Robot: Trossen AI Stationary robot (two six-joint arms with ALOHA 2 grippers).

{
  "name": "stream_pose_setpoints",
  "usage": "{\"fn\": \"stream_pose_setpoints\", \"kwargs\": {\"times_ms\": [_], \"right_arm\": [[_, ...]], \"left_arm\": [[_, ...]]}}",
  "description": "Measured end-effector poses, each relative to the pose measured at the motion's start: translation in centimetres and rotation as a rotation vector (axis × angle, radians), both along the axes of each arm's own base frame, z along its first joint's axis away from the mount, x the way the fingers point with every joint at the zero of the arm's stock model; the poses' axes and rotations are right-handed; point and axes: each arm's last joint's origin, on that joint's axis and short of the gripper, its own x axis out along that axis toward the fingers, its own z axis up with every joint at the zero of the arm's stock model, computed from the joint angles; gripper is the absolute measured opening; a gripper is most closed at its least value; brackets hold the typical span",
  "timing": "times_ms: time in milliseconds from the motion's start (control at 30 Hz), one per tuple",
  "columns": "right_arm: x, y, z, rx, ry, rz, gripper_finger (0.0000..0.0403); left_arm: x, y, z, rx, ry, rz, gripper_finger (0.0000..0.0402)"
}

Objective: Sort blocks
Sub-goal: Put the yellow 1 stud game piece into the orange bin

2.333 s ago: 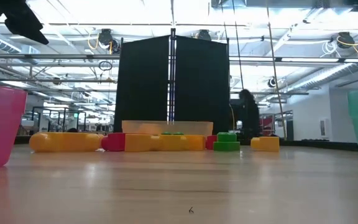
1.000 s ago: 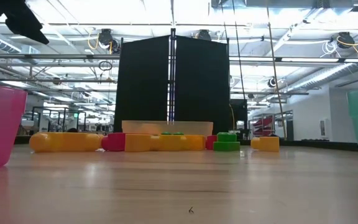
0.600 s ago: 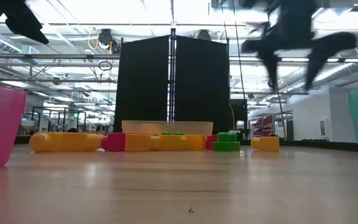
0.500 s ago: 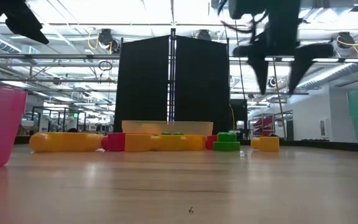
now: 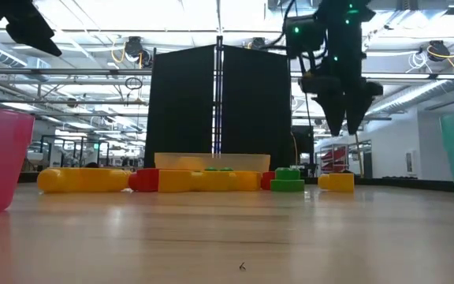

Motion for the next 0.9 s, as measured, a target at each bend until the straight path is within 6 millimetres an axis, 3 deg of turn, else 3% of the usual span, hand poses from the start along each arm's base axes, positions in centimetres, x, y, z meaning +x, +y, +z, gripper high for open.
{"fn": "stream_pose_setpoints", "kwargs": {"times_ms": [200,433,900], "right_arm": [[-0.7,0.2,-2.6,0.045,0.017,0.024,0.0272],[0.4,0.1,-3.6,0.066,-0.083,0.12,0.0283],[1.9,-0.5,-9.3,0.224,0.076,0.132,0.0336]], "left_arm": [[0.0,0.0,0.0,0.0,0.0,0.002,0.0345],[0.0,0.0,0.0,-0.006,-0.004,0.012,0.0345],[0.0,0.0,0.0,-0.013,-0.009,0.024,0.0345]]}}
